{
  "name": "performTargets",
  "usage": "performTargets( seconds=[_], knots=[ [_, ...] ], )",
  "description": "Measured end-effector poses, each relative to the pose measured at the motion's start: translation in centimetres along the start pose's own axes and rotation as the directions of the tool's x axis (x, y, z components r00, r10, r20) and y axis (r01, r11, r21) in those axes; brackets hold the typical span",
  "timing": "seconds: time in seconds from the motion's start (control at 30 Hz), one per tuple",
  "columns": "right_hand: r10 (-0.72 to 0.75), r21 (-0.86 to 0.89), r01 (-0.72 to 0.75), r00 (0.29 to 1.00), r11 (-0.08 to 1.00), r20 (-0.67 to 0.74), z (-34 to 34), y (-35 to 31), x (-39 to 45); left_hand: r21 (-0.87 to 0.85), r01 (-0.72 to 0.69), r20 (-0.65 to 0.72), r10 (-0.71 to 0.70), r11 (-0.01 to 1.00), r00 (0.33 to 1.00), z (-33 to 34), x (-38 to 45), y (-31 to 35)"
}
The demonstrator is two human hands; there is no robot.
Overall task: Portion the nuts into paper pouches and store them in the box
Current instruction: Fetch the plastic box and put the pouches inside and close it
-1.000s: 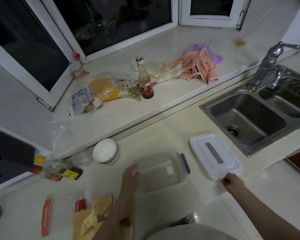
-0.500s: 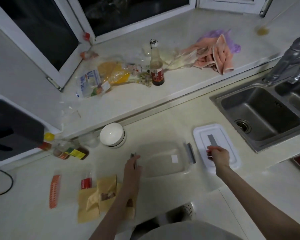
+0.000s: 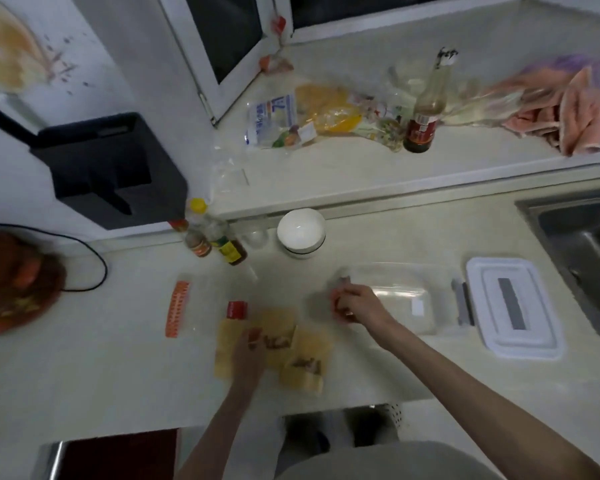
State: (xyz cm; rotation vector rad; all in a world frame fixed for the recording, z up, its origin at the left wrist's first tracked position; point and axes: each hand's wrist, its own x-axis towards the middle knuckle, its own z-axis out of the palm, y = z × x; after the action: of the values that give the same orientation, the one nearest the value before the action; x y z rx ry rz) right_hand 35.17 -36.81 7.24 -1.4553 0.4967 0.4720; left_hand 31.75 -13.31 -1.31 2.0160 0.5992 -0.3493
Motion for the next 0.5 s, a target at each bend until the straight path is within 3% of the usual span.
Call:
performTargets(
  seconds=[0.1,0.2,0.33,0.5],
  knots=[
    [0.107,-0.013,-0.106,0.991,0.994,0.081,4.0,1.8,0.3,-0.049,0.016,-0.028,-0.018,0.999,0.999,-2.8,0.4,-2.4],
    [0.213,-0.031,-0.211,0.974,0.977,0.075,6.7,4.6,0.8,-0.040,0.052,-0.015,-0.053,0.998,0.998,-4.5,1.3,-4.4],
    [0.364,-0.045,-0.371,0.924,0.928,-0.118,8.7,9.0,2.1,0.000,0.049,0.020,-0.049,0.999,0.999,-5.9,3.1,-6.1],
    [0.345,-0.103,-0.413,0.852,0.905,-0.394,9.7,12.5,3.1,0.023,0.053,0.110,-0.055,0.998,0.992,-7.6,5.4,-7.5]
  ],
)
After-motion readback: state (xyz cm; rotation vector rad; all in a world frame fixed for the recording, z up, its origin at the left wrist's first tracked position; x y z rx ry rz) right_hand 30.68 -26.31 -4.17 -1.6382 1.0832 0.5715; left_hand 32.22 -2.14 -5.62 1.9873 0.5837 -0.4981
